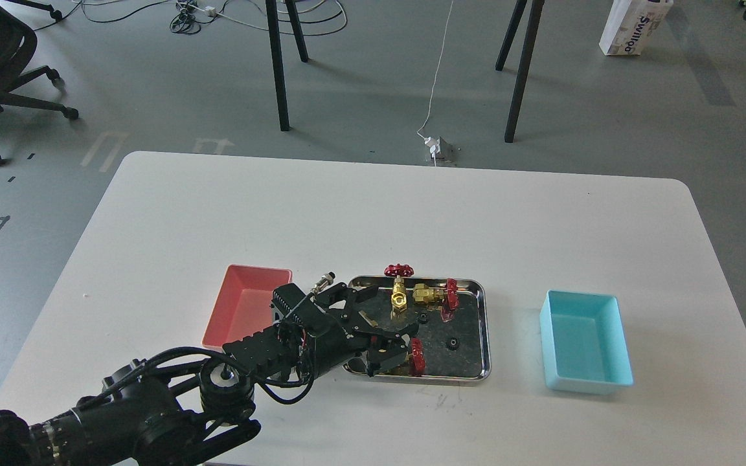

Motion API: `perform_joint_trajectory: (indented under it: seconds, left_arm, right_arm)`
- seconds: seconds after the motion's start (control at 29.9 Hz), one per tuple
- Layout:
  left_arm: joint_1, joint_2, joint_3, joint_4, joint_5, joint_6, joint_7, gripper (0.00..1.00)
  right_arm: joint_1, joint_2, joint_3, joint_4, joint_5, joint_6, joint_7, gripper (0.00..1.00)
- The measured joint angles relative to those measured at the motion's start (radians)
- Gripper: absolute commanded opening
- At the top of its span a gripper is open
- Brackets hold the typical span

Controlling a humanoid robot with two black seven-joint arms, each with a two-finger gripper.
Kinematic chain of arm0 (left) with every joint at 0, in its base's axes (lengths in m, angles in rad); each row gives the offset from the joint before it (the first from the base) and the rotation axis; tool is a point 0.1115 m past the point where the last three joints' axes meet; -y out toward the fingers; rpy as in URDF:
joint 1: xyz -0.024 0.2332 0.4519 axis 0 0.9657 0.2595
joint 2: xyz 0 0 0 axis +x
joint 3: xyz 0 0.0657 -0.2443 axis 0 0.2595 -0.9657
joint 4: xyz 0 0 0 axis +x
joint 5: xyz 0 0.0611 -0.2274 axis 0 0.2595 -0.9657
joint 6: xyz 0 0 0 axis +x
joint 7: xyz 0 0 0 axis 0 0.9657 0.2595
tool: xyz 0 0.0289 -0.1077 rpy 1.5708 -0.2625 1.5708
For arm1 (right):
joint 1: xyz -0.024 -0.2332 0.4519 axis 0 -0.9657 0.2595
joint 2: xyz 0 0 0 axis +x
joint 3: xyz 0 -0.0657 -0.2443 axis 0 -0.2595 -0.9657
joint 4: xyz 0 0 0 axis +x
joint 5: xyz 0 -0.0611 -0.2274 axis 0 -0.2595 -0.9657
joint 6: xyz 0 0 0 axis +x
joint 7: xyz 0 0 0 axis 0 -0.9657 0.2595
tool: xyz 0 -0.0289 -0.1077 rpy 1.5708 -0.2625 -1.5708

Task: Place valve in pink box and gear in blue box
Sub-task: 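Lower the left gripper onto a red-handled brass valve and grasp it, then lift the valve and carry it over the pink box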

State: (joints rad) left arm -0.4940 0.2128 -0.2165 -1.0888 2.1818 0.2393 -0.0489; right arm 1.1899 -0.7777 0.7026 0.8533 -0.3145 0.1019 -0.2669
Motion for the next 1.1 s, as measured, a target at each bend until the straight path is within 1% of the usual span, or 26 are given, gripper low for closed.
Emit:
perform_joint_trajectory:
  seconds: [0.2, 0.3, 0.33, 0.4, 0.54, 0.57, 0.6, 0.64, 0.7, 0.77, 0.87, 0.9, 1.0, 1.1]
  left_arm:
    - [0.003, -0.018, -0.001, 0.071, 0.0, 0.003, -0.002, 0.99]
    - [0.003, -0.023, 0.0, 0.081, 0.0, 0.006, -0.003, 0.94]
    - [0.003, -0.023, 0.001, 0.083, 0.0, 0.006, -0.003, 0.91]
    - [0.004, -0.023, 0.001, 0.083, 0.0, 0.006, -0.004, 0.79]
    - [0.012, -0.015, 0.002, 0.083, 0.0, 0.006, -0.004, 0.68]
    - [0.013, -0.013, 0.002, 0.083, 0.0, 0.006, -0.004, 0.64]
    - [0.014, -0.012, 0.002, 0.083, 0.0, 0.006, -0.004, 0.58]
    - [0.015, -0.01, 0.002, 0.082, 0.0, 0.005, -0.004, 0.49]
    - [0.018, -0.006, 0.0, 0.079, 0.0, 0.003, -0.005, 0.36]
    - [0.019, -0.004, -0.003, 0.078, 0.0, 0.002, -0.006, 0.31]
    - [0.021, -0.002, -0.021, 0.073, 0.0, 0.002, -0.006, 0.15]
    - [0.023, 0.0, -0.027, 0.071, 0.0, 0.002, -0.006, 0.13]
    - [0.029, 0.01, -0.039, 0.057, 0.0, 0.001, -0.006, 0.12]
    - [0.031, 0.031, -0.078, -0.004, 0.0, -0.007, -0.001, 0.11]
  right_arm:
    - [0.0, 0.0, 0.0, 0.001, 0.0, -0.001, 0.0, 0.99]
    - [0.001, 0.0, 0.0, 0.0, 0.0, -0.001, 0.0, 0.99]
    - [0.001, 0.0, 0.0, 0.0, 0.0, -0.001, 0.0, 0.99]
    - [0.001, 0.0, 0.0, 0.0, 0.0, -0.001, 0.0, 0.99]
    - [0.001, 0.001, -0.001, 0.0, 0.0, -0.001, 0.0, 0.99]
    - [0.001, 0.002, -0.001, 0.0, 0.0, -0.001, 0.0, 0.99]
    - [0.001, 0.003, -0.001, 0.0, 0.0, -0.001, 0.0, 0.99]
    - [0.001, 0.004, -0.002, -0.001, -0.001, -0.001, 0.0, 0.99]
    - [0.001, 0.006, -0.003, -0.002, -0.005, -0.001, 0.0, 0.99]
    - [0.001, 0.009, -0.003, -0.006, -0.014, -0.001, 0.0, 0.99]
    - [0.001, 0.017, -0.003, -0.011, -0.027, -0.001, 0.0, 0.99]
    - [0.001, 0.019, -0.003, -0.012, -0.029, -0.001, 0.0, 0.99]
    - [0.001, 0.022, -0.003, -0.022, -0.03, -0.001, 0.001, 0.99]
    - [0.001, 0.035, -0.003, -0.039, -0.031, 0.001, 0.001, 0.99]
